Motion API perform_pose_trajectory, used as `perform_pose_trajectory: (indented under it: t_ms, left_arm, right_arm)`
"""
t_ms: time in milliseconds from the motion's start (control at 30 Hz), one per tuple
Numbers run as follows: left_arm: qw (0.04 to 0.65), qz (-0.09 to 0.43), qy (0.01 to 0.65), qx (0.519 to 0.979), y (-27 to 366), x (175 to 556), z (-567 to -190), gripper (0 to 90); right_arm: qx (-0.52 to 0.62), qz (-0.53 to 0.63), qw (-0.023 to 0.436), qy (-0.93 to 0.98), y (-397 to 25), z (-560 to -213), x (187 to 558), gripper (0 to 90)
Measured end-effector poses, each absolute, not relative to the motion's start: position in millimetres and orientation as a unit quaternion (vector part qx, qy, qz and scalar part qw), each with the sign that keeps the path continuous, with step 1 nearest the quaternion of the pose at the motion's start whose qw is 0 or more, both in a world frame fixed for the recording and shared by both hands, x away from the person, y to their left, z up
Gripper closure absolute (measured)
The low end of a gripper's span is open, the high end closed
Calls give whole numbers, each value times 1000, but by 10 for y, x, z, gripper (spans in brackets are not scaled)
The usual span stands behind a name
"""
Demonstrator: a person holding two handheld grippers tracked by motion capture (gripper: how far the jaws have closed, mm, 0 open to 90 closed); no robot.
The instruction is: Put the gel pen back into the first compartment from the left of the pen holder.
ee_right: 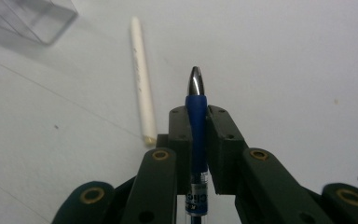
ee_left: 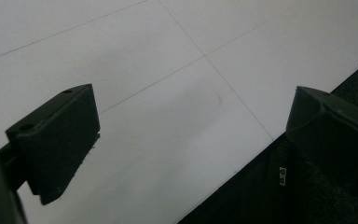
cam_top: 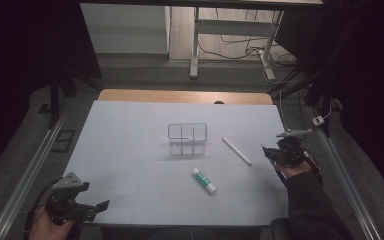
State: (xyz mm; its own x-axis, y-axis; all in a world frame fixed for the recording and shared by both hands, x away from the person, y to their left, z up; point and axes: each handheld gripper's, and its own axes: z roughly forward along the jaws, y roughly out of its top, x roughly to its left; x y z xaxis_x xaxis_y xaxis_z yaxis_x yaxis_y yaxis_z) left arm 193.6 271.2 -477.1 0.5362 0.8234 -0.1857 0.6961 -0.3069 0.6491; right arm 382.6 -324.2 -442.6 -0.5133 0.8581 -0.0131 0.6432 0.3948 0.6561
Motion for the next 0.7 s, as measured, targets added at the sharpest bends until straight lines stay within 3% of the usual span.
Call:
perform_pose_trajectory:
  t_ms: [700]
  left_arm:
    - [353, 89, 472, 803, 2719, 1938, -4771, 33]
  right_arm:
    - [375, 420, 167, 809, -2673, -4026, 3855, 803]
